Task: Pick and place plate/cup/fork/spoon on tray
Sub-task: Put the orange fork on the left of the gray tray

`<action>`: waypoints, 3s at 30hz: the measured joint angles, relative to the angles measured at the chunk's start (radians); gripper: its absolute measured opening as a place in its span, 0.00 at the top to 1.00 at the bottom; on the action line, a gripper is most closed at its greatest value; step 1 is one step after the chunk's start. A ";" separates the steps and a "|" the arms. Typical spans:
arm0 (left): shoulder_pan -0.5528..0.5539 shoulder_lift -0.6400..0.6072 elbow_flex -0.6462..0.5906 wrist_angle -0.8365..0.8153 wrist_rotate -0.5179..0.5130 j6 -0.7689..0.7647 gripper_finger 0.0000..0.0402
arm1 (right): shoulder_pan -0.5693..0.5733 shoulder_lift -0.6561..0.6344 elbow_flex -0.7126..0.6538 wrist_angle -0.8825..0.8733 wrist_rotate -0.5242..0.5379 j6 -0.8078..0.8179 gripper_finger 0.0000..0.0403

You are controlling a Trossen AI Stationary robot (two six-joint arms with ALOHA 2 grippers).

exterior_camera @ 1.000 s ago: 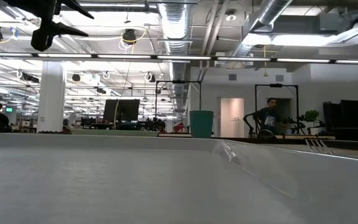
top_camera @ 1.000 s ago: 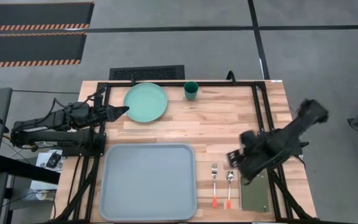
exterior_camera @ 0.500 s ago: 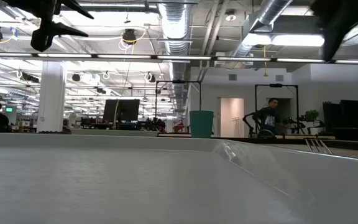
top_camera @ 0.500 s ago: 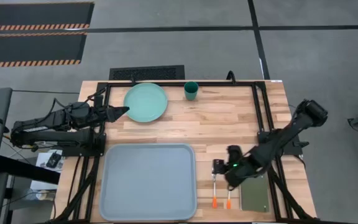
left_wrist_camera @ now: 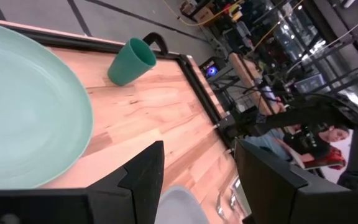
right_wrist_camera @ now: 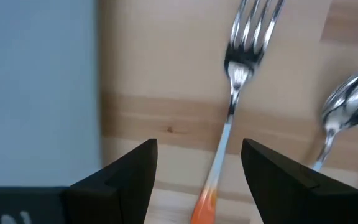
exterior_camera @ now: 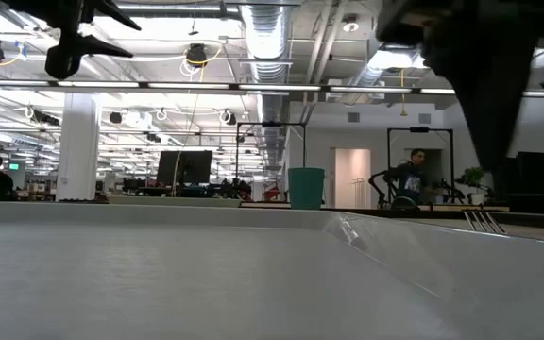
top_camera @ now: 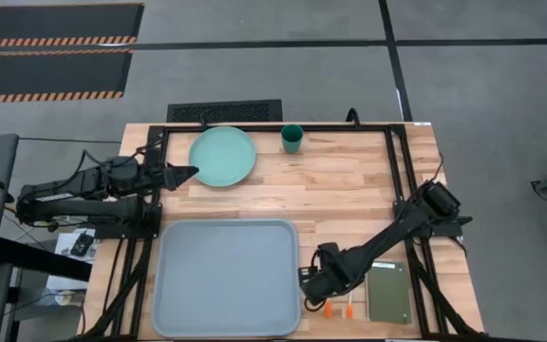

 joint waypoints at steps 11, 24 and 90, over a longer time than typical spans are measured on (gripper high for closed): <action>0.000 0.000 0.000 -0.023 0.002 0.000 0.54 | -0.016 -0.019 -0.068 0.031 -0.047 -0.007 0.35; 0.000 0.000 0.000 -0.035 0.010 -0.006 0.54 | -0.016 0.002 -0.177 0.172 -0.059 0.033 0.37; 0.000 -0.017 0.000 0.003 0.466 -0.041 0.54 | -0.264 0.499 0.931 0.198 0.156 -0.277 0.99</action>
